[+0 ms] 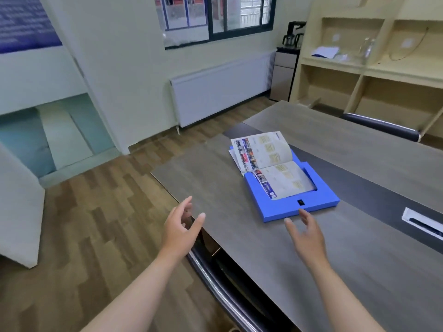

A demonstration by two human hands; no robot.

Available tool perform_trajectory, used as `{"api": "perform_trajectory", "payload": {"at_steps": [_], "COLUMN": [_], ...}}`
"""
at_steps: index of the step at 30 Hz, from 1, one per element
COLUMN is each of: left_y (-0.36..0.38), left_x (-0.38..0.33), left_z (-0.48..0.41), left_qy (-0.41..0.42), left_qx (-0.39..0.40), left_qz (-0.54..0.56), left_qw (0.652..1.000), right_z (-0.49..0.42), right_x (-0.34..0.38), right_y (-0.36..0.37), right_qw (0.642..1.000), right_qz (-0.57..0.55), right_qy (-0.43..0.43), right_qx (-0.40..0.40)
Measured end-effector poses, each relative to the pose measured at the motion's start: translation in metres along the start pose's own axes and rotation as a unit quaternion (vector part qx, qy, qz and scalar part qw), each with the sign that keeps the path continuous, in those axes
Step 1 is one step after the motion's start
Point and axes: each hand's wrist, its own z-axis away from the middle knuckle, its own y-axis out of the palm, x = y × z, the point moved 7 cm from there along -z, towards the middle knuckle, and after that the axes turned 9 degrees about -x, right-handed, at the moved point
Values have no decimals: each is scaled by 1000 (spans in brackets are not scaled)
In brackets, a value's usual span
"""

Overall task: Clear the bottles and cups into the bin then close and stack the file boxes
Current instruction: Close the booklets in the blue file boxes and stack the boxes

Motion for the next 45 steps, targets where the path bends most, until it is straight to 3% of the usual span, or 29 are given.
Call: {"api": "perform_trajectory", "payload": {"at_steps": [8,13,21,33,40,42,45], "left_y": [74,118,196,279,285,286,287], "left_x": [-22,-21,0,52,105,113,120], "left_z": [-151,-204,-261,-356,-368,-367,-368], "left_qy": [39,29,26,79,-46,-77,-84], "left_qx": [48,73,152,306,380,399,402], "left_qz": [-46,-54,-76,-163,-173,-149,-165], "left_qw": [997,995,985,935,908,901,897], "right_z": [-105,-129,-128,-66,-58,-63,-69], "right_x": [-16,-26,-54,-78,-71,-72,-70], "right_y": [112,157,179,133,125,127,120], "right_qw": [989,943,902,926,925,940,939], "right_qz": [142,316,417,346,315,248,119], "right_qy": [22,26,13,81,184,228,286], "right_qx": [46,103,112,130,111,59,-146]}}
